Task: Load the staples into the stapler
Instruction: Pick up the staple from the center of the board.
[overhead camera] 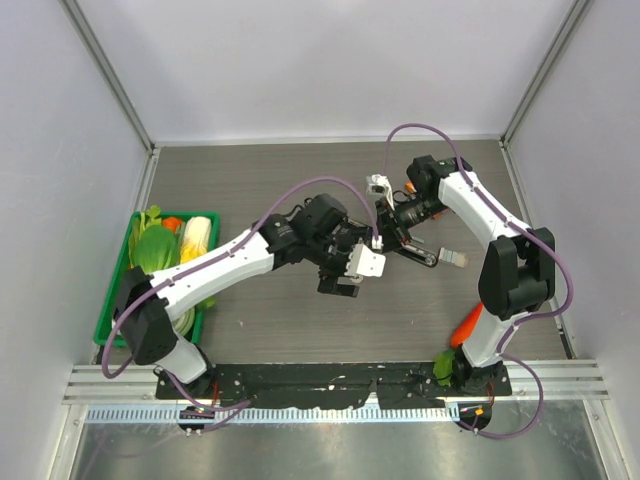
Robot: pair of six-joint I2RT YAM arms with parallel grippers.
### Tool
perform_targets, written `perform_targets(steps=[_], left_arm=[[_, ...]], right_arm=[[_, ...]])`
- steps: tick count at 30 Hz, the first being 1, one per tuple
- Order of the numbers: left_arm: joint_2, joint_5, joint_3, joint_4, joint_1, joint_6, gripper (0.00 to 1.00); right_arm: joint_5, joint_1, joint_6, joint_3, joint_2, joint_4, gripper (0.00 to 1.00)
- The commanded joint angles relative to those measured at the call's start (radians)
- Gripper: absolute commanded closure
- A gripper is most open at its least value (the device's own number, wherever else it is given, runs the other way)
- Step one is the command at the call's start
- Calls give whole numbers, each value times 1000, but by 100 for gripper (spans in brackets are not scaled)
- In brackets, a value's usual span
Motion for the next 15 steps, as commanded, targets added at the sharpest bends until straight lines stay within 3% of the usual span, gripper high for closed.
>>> perform_targets(steps=[1, 15], left_arm=[[42, -22, 55, 71, -25, -19, 5], [19, -110, -8, 199, -32, -43, 10]], right_arm=[[-68, -4, -66, -5, -20, -190, 87], [-82, -2, -93, -59, -15, -188, 88]])
